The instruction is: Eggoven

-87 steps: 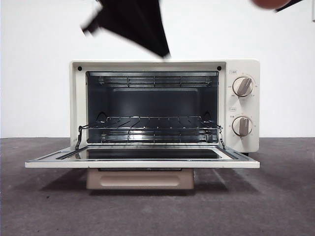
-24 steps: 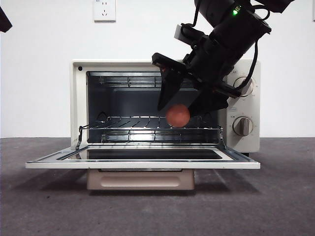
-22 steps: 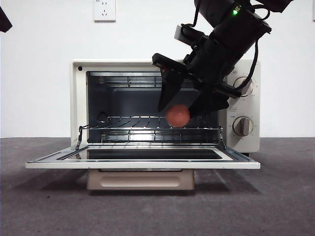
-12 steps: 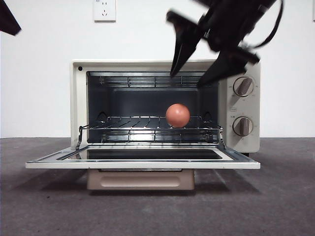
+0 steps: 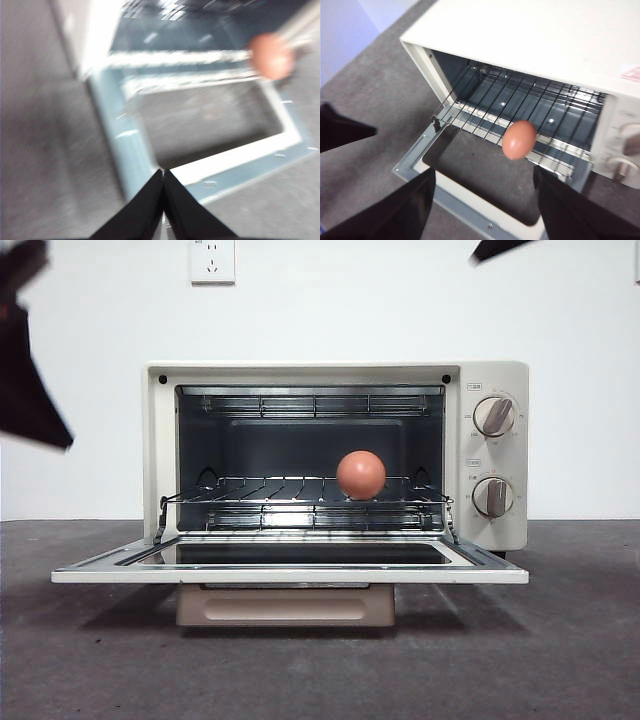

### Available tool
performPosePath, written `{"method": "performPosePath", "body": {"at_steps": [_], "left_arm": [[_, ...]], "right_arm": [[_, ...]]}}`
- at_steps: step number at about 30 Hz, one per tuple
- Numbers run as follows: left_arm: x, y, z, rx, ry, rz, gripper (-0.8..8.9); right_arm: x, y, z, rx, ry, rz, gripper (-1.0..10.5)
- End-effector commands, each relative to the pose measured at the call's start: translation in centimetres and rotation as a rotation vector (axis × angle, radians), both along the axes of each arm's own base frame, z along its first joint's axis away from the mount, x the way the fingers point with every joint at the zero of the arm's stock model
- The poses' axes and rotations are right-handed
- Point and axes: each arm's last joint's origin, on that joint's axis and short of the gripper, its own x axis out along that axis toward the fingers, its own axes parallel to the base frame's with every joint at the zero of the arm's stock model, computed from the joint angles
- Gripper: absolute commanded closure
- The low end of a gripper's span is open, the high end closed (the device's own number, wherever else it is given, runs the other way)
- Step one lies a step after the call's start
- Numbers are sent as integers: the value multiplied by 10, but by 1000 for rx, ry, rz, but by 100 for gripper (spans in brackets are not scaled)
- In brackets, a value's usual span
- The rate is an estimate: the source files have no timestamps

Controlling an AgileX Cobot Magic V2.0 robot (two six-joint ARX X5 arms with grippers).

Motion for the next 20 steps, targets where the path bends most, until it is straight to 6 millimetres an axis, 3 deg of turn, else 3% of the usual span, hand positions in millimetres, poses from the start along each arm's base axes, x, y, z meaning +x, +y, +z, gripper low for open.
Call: {"method": "performPosePath", "body": {"at_steps": [1,11,20], "left_arm": [[14,5,-6,-34,9,5,808],[59,15,-61,-78,156,19,808],[73,11,-94,-111,230,-10,808]], "right_arm": [[-14,-9,14,17,-51,16,633],[-55,-41,30,87,-129,11,633],[-62,-46,33,108,-151,11,633]]}}
